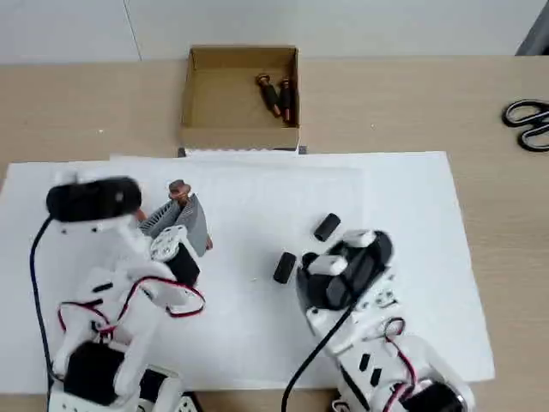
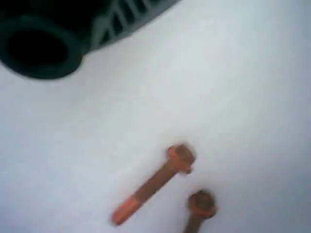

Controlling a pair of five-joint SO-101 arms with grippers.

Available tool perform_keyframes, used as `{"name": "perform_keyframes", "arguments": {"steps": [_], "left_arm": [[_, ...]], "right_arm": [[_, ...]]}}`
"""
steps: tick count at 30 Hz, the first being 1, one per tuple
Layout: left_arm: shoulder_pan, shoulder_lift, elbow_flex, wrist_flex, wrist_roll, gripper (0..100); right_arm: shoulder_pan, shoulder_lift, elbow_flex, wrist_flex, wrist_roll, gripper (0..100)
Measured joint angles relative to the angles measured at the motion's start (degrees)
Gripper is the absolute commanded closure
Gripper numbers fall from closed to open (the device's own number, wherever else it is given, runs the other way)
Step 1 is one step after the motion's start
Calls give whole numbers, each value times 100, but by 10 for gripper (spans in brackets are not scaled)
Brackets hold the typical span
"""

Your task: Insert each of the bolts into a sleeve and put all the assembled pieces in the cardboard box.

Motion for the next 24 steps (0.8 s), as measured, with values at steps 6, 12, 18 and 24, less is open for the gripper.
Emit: {"name": "perform_keyframes", "arguments": {"steps": [6, 12, 18, 24], "left_arm": [[343, -800, 563, -167, 0, 994], [949, -1556, 1073, -404, 0, 994], [1301, -2013, 1398, -448, 0, 994], [1327, -2031, 1398, -448, 176, 994]], "right_arm": [[-527, 18, 615, -835, 0, 995], [-1143, 18, 1248, -1732, 0, 995], [-1433, 18, 1495, -2031, 0, 995], [-1442, 18, 1495, -2057, 0, 995]]}}
